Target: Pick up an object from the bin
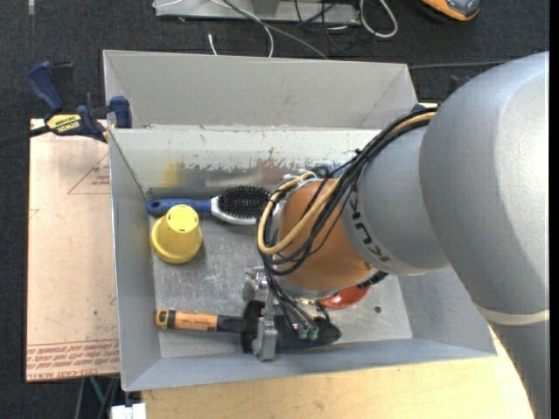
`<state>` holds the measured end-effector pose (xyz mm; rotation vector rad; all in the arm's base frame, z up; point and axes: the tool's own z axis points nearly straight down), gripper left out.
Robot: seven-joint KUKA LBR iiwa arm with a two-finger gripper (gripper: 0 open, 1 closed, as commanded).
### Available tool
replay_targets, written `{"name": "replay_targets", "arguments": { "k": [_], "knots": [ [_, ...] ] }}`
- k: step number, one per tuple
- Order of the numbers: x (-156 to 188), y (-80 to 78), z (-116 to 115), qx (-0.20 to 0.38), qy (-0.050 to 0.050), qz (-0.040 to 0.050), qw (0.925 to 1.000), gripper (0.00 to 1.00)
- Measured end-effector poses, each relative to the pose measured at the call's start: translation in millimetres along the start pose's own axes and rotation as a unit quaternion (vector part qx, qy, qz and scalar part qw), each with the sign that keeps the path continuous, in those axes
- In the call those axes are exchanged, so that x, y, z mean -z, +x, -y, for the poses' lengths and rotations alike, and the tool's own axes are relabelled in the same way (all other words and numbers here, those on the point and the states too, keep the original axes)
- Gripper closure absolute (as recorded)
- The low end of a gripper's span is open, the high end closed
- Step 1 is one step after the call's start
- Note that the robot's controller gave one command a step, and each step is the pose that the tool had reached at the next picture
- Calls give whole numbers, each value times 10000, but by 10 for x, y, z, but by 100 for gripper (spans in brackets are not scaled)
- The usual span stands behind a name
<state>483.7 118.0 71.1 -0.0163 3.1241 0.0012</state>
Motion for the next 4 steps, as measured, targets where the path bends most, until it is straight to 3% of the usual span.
{"name": "replay_targets", "arguments": {
  "k": [1,3,4],
  "knots": [
    [17,-10,-93,383,-8,-52,9993,100],
    [114,-9,-94,376,-12,-55,9993,100],
    [500,11,-91,377,-6,-105,9992,100]
  ]
}}
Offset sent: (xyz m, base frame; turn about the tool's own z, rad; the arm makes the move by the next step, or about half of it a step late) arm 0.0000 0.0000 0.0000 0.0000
